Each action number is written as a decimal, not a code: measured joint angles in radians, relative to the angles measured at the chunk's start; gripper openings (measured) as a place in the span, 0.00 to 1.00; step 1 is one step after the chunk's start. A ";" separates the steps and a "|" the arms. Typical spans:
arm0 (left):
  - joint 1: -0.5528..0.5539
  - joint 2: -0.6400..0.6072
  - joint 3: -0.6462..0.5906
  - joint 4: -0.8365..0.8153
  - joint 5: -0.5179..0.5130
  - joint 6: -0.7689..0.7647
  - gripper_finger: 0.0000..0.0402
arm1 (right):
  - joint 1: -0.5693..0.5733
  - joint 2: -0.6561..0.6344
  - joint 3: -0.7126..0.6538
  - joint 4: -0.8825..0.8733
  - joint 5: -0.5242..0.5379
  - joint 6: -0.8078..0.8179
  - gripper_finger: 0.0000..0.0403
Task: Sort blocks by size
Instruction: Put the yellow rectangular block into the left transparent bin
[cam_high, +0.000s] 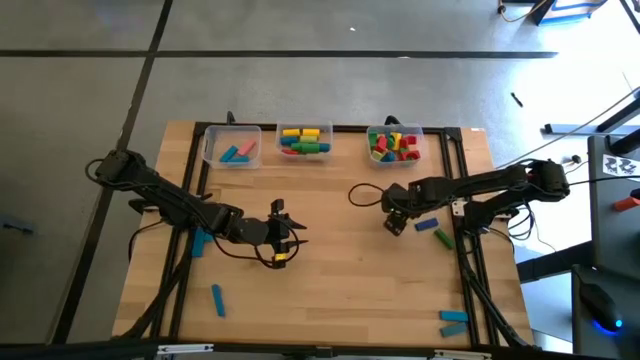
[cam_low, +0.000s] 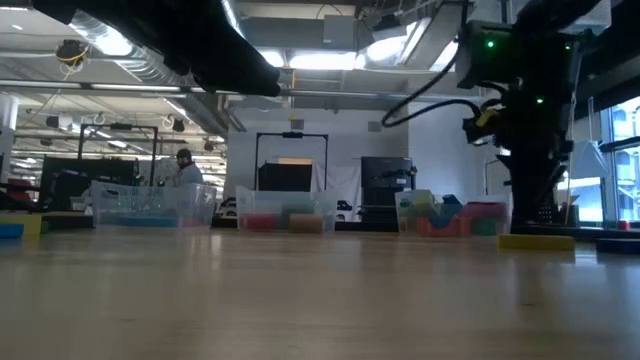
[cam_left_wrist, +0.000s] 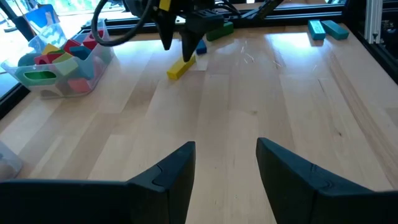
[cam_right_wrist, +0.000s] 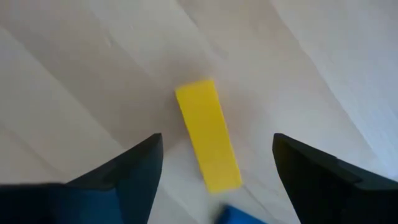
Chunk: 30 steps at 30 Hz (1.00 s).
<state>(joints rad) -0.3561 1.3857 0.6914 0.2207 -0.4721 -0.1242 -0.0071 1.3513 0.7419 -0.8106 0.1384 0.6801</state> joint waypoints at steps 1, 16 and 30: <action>0.000 0.000 0.000 0.000 0.000 0.000 0.41 | 0.000 0.000 0.000 -0.017 -0.001 -0.018 0.73; 0.000 0.000 0.000 -0.001 0.015 0.004 0.41 | 0.000 0.021 -0.140 0.142 -0.078 -0.106 0.57; 0.000 0.000 0.000 0.000 0.017 0.005 0.41 | 0.001 0.022 -0.155 0.240 -0.059 -0.134 0.24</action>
<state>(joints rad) -0.3557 1.3857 0.6914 0.2211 -0.4553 -0.1192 -0.0059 1.3728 0.5865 -0.5709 0.0792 0.5457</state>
